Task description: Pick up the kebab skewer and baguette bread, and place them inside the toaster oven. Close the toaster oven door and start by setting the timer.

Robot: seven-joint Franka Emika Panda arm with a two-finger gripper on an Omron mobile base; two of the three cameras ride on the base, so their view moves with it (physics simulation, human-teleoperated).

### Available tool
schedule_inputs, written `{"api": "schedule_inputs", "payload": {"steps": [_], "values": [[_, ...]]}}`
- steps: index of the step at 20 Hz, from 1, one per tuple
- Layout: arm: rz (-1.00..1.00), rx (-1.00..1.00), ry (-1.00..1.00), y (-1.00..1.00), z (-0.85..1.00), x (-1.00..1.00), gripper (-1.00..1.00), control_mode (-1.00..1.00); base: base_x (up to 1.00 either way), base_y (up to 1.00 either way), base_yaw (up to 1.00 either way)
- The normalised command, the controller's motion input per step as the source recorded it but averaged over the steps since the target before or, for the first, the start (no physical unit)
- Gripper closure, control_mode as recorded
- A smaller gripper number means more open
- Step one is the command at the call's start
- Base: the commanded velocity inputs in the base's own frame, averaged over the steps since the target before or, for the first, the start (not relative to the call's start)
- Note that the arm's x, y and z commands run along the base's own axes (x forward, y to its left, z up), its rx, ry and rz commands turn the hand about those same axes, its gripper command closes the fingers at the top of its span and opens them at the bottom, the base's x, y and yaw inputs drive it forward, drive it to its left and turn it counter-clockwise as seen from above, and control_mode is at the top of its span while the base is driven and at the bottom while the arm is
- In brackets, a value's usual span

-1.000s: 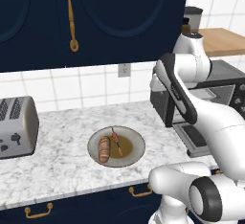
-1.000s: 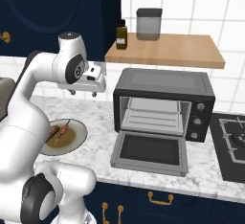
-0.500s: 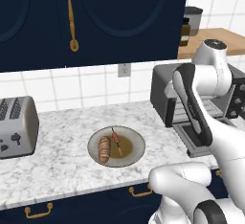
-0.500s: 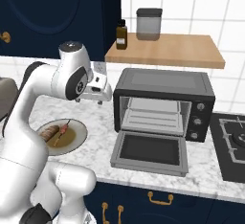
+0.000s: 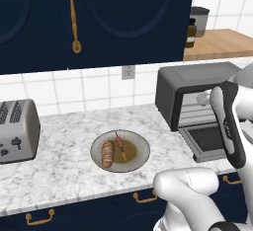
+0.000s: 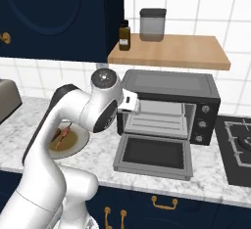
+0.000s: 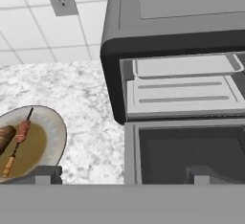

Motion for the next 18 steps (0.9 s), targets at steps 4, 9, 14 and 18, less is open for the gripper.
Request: {"api": "schedule_inputs", "payload": {"steps": [4, 9, 14, 18], "values": [[0.00, 0.04, -0.30, -0.46, -0.07, 0.18, -1.00, -1.00, 0.00, 0.00, 0.00], [-0.01, 0.00, -0.18, -0.54, -0.30, 0.03, -1.00, -1.00, 0.00, 0.00, 0.00], [-0.03, 0.01, -0.15, -0.49, -0.29, 0.08, -1.00, -1.00, 0.00, 0.00, 0.00], [-0.02, 0.01, -0.06, -0.26, -0.03, 0.29, -1.00, -1.00, 0.00, 0.00, 0.00]]}}
